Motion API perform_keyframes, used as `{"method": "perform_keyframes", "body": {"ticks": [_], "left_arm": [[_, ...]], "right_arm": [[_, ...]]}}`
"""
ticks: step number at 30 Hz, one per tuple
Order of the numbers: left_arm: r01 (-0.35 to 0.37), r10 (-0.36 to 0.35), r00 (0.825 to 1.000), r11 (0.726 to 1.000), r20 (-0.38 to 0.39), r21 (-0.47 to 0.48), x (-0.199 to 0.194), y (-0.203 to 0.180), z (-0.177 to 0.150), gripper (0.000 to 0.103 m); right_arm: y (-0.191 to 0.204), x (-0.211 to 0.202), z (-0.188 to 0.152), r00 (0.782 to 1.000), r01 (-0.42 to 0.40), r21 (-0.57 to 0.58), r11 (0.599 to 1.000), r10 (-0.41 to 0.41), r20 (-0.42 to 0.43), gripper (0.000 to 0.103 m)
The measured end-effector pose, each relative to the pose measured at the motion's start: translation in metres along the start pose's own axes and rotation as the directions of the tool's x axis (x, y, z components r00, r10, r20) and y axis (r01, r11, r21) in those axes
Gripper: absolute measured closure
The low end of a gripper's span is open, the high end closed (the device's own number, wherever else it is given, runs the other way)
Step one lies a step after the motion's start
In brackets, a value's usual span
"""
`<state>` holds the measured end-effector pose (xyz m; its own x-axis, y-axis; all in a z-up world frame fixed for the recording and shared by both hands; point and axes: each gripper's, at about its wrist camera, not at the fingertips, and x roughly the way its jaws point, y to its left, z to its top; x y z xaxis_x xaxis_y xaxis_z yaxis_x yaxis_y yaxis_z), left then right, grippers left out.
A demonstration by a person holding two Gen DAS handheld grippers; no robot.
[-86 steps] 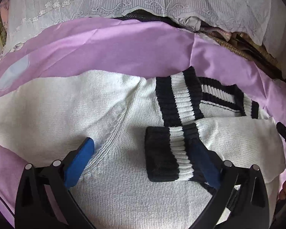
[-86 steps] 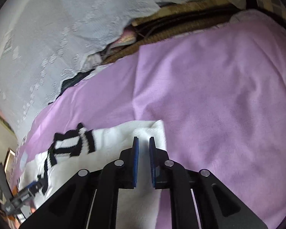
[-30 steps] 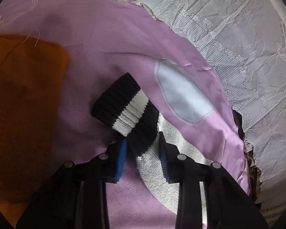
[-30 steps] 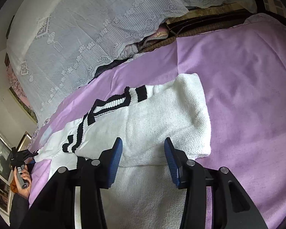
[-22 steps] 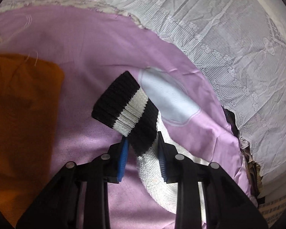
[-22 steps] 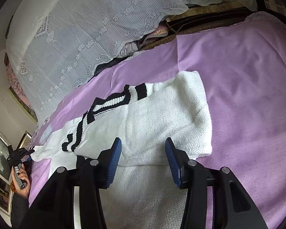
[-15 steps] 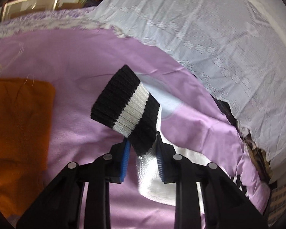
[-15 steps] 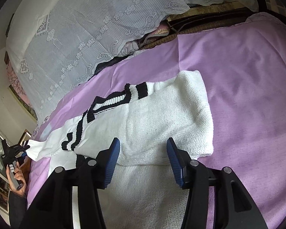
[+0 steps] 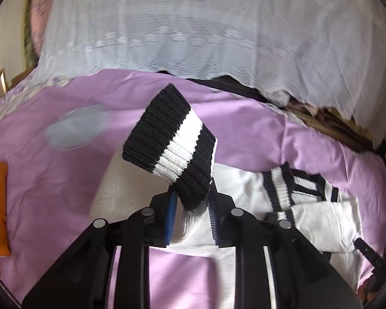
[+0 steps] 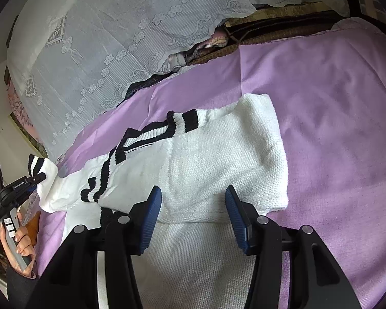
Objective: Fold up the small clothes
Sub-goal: 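Grasp the other striped cuff with the left gripper and fold it across the body, then grasp the folded sweater edge with the right gripper and fold it over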
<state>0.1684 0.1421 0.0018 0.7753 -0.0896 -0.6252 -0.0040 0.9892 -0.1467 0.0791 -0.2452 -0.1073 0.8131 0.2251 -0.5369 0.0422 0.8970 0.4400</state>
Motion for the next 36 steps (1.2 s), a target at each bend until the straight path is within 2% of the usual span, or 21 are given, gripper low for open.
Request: {"method": "perform_keyframes", "body": {"ticks": [7,11,15,19,20,22,24,25,26,28,30,33,36], "left_arm": [[0.095,-0.092,0.995,0.990,-0.034,0.103,0.004,-0.083,0.002,0.082],[0.128,-0.118,0.991,0.976,-0.062,0.174,0.010,-0.130,-0.011,0.082],[0.137,-0.107,0.986,0.956,-0.126,0.258,0.031,-0.174,-0.041,0.082],[0.129,-0.072,0.980,0.942,-0.187,0.310,0.054,-0.196,-0.067,0.082],[0.125,-0.065,0.979,0.940,-0.193,0.318,0.056,-0.198,-0.071,0.082],[0.130,-0.065,0.978,0.935,-0.201,0.330,0.055,-0.197,-0.075,0.067],[0.133,-0.081,0.982,0.938,-0.173,0.320,0.045,-0.191,-0.076,0.018],[0.116,-0.077,0.988,0.940,-0.132,0.320,0.037,-0.187,-0.077,0.012],[0.104,-0.078,0.993,0.939,-0.093,0.327,0.027,-0.182,-0.078,0.008],[0.116,-0.096,0.993,0.929,-0.073,0.351,0.012,-0.171,-0.078,0.008],[0.084,-0.076,0.996,0.931,-0.037,0.356,0.002,-0.155,-0.077,0.008],[-0.023,0.017,1.000,0.938,0.020,0.347,-0.004,-0.117,-0.074,0.008],[-0.083,0.087,0.996,0.958,-0.002,0.274,0.003,-0.075,-0.061,0.008]], "right_arm": [[-0.005,0.000,0.001,1.000,-0.015,0.027,1.000,0.015,-0.003,0.051],[-0.009,0.000,0.004,0.999,-0.039,0.053,0.998,0.040,-0.006,0.051],[-0.013,0.001,0.006,0.998,-0.061,0.079,0.995,0.062,-0.014,0.051],[-0.013,0.003,0.007,0.997,-0.068,0.086,0.994,0.070,-0.021,0.051],[-0.013,0.003,0.008,0.997,-0.069,0.087,0.994,0.071,-0.022,0.051],[-0.013,0.004,0.008,0.997,-0.071,0.089,0.994,0.073,-0.028,0.050],[-0.013,0.004,0.008,0.996,-0.075,0.095,0.993,0.079,-0.036,0.049],[-0.012,0.004,0.008,0.996,-0.081,0.100,0.992,0.086,-0.040,0.048],[-0.012,0.004,0.009,0.994,-0.091,0.107,0.990,0.096,-0.046,0.047],[-0.011,0.005,0.009,0.992,-0.105,0.120,0.987,0.112,-0.054,0.046],[-0.011,0.006,0.009,0.988,-0.127,0.139,0.982,0.137,-0.067,0.045],[-0.010,0.010,0.010,0.978,-0.170,0.185,0.968,0.189,-0.092,0.045],[-0.007,0.016,0.013,0.963,-0.211,0.249,0.945,0.245,-0.114,0.045]]}}
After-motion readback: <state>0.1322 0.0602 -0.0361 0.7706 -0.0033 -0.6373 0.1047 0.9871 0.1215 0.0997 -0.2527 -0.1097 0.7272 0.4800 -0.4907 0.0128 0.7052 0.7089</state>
